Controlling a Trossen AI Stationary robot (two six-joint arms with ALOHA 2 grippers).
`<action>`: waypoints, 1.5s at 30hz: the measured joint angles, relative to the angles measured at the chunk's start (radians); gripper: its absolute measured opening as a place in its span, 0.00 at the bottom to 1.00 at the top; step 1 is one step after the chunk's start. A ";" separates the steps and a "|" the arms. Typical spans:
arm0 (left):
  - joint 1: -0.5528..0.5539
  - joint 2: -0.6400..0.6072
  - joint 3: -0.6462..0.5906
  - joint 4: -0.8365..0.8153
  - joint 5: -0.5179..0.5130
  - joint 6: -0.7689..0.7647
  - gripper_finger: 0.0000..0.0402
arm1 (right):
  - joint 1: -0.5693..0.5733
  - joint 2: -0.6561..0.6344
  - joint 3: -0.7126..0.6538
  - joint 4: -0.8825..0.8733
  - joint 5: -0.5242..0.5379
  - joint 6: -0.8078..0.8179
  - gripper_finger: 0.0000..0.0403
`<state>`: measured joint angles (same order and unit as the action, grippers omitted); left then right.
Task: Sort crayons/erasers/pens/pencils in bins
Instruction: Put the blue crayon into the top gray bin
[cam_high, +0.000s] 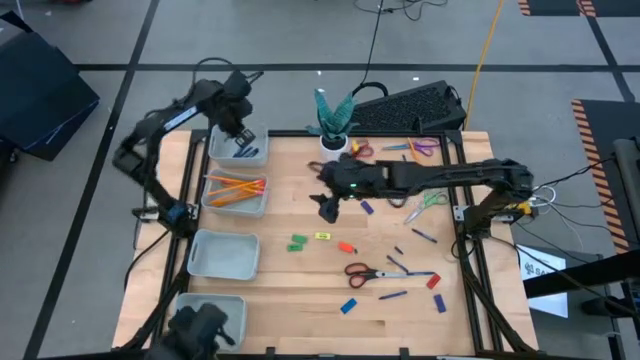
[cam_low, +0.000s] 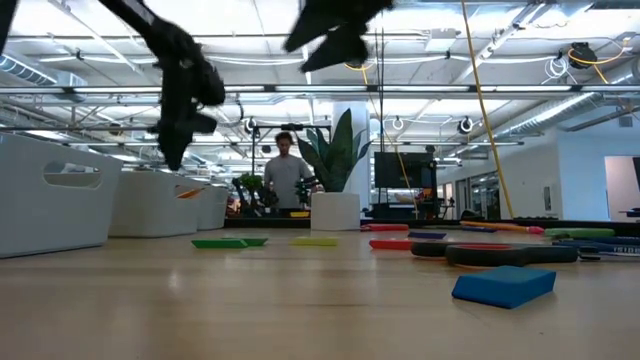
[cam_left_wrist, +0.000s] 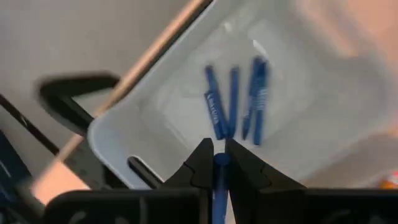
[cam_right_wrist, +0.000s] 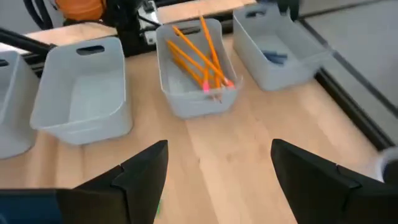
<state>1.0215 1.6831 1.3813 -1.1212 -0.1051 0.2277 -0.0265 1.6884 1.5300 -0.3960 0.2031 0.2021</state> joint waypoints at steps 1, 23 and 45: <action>0.015 0.026 -0.008 0.005 0.000 -0.009 0.06 | 0.000 0.028 0.034 -0.018 0.000 -0.022 0.69; -0.010 0.138 -0.032 0.127 -0.008 -0.027 0.51 | 0.090 0.160 -0.085 -0.383 -0.122 -0.011 0.69; -0.165 -0.562 -0.253 0.282 0.255 -0.185 0.48 | 0.285 0.159 -0.312 -0.279 -0.150 -0.070 0.53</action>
<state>0.8562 1.1214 1.1285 -0.8393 0.1497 0.0426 0.2587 1.8469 1.2184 -0.6754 0.0531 0.1324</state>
